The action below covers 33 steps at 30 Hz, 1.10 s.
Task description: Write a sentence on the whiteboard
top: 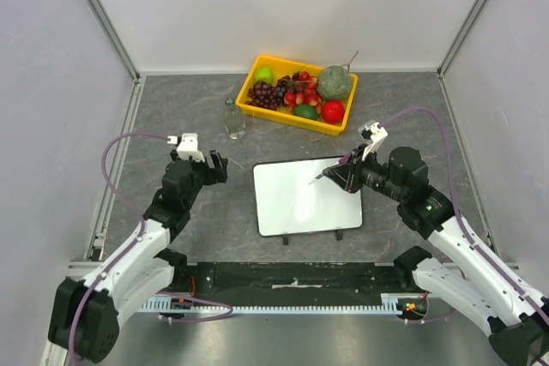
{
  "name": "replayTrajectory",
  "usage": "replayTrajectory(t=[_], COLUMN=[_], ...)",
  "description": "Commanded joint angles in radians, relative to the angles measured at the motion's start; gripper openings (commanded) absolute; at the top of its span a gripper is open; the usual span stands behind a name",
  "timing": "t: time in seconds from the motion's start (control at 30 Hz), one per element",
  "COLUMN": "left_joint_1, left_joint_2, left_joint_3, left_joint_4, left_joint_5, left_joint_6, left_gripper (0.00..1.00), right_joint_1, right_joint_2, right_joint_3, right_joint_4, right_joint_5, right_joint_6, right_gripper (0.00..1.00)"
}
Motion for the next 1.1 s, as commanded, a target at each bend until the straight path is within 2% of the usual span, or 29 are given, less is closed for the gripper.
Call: replayTrajectory(t=[0.0,0.13,0.23,0.37,0.47,0.53,0.6,0.8,0.87,0.97,1.07], left_joint_1=[0.015,0.030,0.076,0.111,0.121,0.144,0.151,0.167,0.167,0.167,0.170], left_joint_2=[0.108,0.204,0.294,0.435,0.460,0.495,0.547,0.678,0.652,0.670,0.664], left_joint_3=[-0.061,-0.219,-0.204,-0.205,-0.207,-0.250,-0.273,-0.236,-0.231,-0.233,-0.219], left_joint_4=[0.309,0.725,0.773,0.926,0.946,1.082,1.173,1.234,1.181,1.216,1.183], left_joint_5=[-0.147,-0.203,-0.160,-0.190,-0.194,-0.172,-0.149,-0.157,-0.154,-0.157,-0.160], left_joint_6=[0.210,0.327,0.316,0.318,0.326,0.324,0.329,0.322,0.312,0.318,0.312], left_gripper=[0.87,0.88,0.89,0.90,0.92,0.99,1.00,1.00,1.00,1.00,1.00], right_joint_1=[0.000,-0.002,0.000,-0.002,0.000,-0.002,-0.002,-0.002,-0.002,-0.003,-0.002], right_joint_2=[0.019,0.016,0.019,0.025,0.036,0.041,0.047,0.053,0.044,0.036,0.027], right_joint_3=[0.026,0.050,0.069,0.072,0.072,0.073,0.072,0.072,0.072,0.064,0.059], right_joint_4=[0.046,0.030,0.016,0.013,0.017,0.022,0.028,0.049,0.048,0.046,0.043], right_joint_5=[-0.015,-0.003,0.003,0.008,0.011,0.010,0.010,0.002,0.005,0.010,0.016], right_joint_6=[-0.015,-0.034,-0.049,-0.054,-0.063,-0.067,-0.074,-0.074,-0.077,-0.081,-0.080], right_gripper=[0.00,0.00,0.00,0.00,0.00,0.00,0.00,0.00,0.00,0.00,0.00])
